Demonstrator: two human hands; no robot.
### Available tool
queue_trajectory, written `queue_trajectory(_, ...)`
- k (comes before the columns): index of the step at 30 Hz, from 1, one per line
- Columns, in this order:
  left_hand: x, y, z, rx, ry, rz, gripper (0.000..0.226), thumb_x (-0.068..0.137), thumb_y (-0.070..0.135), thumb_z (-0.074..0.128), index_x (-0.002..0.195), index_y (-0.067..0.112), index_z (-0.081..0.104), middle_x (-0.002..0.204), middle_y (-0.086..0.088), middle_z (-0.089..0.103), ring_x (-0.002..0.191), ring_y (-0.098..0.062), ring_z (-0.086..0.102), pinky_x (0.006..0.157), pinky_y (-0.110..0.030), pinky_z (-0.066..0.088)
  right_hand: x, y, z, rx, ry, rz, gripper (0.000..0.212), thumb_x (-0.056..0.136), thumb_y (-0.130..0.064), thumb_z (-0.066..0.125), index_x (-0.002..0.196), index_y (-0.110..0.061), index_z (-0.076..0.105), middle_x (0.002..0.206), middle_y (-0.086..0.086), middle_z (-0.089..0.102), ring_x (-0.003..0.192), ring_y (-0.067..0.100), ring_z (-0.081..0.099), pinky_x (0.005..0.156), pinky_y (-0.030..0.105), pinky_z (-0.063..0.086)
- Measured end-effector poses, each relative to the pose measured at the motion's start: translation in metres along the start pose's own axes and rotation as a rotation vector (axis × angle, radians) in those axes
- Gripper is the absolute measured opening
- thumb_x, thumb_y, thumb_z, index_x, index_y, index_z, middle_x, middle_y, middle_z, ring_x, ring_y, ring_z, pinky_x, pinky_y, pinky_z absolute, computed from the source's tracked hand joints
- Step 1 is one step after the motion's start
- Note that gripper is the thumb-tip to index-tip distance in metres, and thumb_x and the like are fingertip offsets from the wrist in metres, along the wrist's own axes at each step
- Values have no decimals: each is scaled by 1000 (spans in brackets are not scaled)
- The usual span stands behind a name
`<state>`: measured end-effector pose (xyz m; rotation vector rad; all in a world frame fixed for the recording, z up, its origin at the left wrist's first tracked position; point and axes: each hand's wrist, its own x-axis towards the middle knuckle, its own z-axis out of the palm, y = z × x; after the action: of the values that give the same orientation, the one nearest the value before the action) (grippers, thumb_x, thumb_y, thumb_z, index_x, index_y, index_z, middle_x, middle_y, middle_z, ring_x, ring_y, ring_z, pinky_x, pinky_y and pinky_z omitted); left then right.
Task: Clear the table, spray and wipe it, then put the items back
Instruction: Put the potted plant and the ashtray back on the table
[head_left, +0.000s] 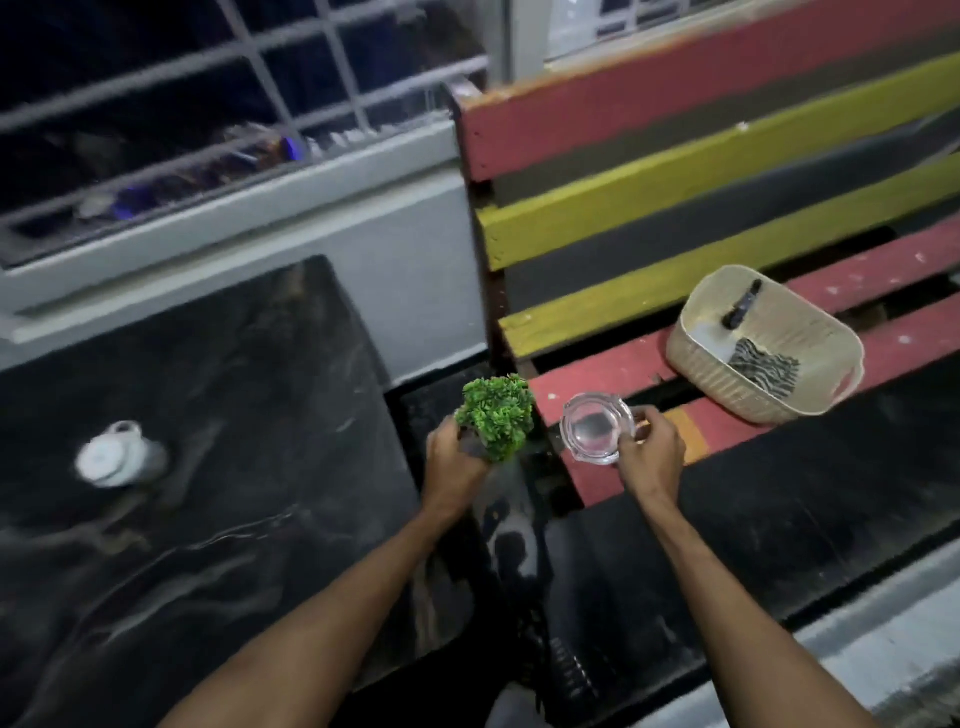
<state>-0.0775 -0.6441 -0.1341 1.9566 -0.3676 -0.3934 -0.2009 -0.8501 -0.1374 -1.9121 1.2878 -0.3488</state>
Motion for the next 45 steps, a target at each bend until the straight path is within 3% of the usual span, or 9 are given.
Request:
queue_trajectory(3, -8, 14, -96, 25, 61, 51, 40, 66, 28, 85, 103, 18, 75, 94, 14, 76, 85, 11, 66, 76, -14, 53, -56, -64, 18, 28, -54, -46, 26, 85, 0, 62, 109, -5, 70, 105, 20, 71, 100, 36, 65, 91, 42, 51)
queue_trajectory(8, -31, -3, -277, 61, 206, 48, 40, 69, 15, 85, 108, 8, 75, 103, 0, 77, 94, -5, 69, 81, -23, 56, -179, -158, 86, 12, -227, -157, 26, 78, 4, 62, 97, -12, 71, 91, 16, 73, 89, 35, 67, 83, 42, 55)
queue_trajectory(13, -52, -55, -434, 107, 317, -9, 33, 65, 4, 89, 95, 7, 76, 85, 5, 73, 72, 11, 61, 64, -18, 51, -307, -215, 181, 7, -346, -174, 20, 79, -1, 65, 92, -16, 71, 89, 9, 75, 88, 28, 68, 79, 31, 51)
queue_trajectory(17, -56, -99, -527, 131, 353, -25, 39, 66, 4, 90, 102, 3, 76, 94, 2, 73, 78, 17, 62, 69, -5, 50, -398, -245, 260, 5, -464, -153, 14, 82, 0, 63, 86, -13, 67, 81, 3, 71, 82, 26, 68, 69, 26, 44)
queue_trajectory(19, -55, -115, -554, 127, 340, -49, 42, 68, 6, 89, 107, 6, 75, 103, 0, 75, 90, 5, 69, 82, -19, 58, -430, -252, 288, 5, -511, -141, 16, 82, 3, 60, 85, -13, 64, 83, 6, 71, 82, 27, 67, 69, 30, 47)
queue_trajectory(24, -47, -150, -593, 179, 311, -142, 41, 70, 11, 87, 109, 4, 74, 108, -13, 77, 104, -25, 72, 90, -46, 58, -480, -260, 338, -95, -548, -162, 17, 81, 3, 56, 92, -9, 60, 95, 11, 69, 93, 30, 63, 80, 39, 51)
queue_trajectory(32, -30, -172, -599, 215, 276, -214, 39, 70, 9, 86, 106, 1, 73, 106, -15, 77, 99, -27, 72, 84, -46, 59, -494, -262, 353, -195, -529, -180, 24, 80, -1, 64, 101, -13, 61, 102, 7, 68, 98, 28, 64, 80, 33, 49)
queue_trajectory(40, -17, -175, -586, 210, 282, -276, 38, 71, 10, 87, 106, 1, 73, 108, -17, 76, 104, -29, 71, 87, -45, 58, -473, -265, 345, -361, -523, -305, 38, 84, -55, 68, 109, -27, 60, 113, -6, 65, 102, 20, 64, 82, 38, 54)
queue_trajectory(45, 11, -183, -581, 182, 277, -313, 39, 76, 1, 81, 113, 1, 70, 115, -18, 73, 111, -32, 68, 94, -45, 55, -456, -264, 343, -313, -396, -432, 33, 90, -52, 60, 115, -31, 59, 119, -10, 56, 103, 15, 62, 82, 38, 56)
